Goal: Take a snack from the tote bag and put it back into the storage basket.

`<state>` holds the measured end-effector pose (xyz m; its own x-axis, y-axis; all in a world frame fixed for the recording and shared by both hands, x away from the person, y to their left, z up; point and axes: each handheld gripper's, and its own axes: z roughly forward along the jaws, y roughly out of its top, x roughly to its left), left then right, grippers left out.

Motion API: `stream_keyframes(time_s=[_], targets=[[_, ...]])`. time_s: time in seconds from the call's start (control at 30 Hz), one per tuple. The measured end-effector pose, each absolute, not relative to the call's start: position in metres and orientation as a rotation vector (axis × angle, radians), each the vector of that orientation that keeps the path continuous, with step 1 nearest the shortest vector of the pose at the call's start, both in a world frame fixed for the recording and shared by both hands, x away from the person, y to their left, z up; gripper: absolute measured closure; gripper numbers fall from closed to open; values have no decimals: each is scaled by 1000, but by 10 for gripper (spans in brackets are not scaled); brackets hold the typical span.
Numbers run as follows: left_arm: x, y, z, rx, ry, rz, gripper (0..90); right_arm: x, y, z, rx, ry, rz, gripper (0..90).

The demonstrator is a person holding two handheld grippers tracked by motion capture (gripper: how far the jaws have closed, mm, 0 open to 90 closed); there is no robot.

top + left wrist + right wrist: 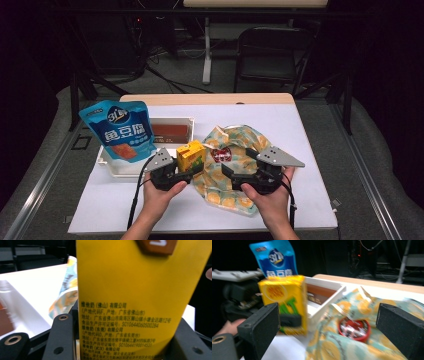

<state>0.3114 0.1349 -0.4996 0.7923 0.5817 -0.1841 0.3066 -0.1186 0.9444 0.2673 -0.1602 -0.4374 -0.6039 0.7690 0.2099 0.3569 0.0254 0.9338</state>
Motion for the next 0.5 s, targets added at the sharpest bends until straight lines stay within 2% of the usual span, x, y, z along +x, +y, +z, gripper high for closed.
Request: stream_keyframes(time_s=[0.5], targets=[[314,193,-502,1625,799,328,502,268,-211,-481,1281,1936,1496,64]])
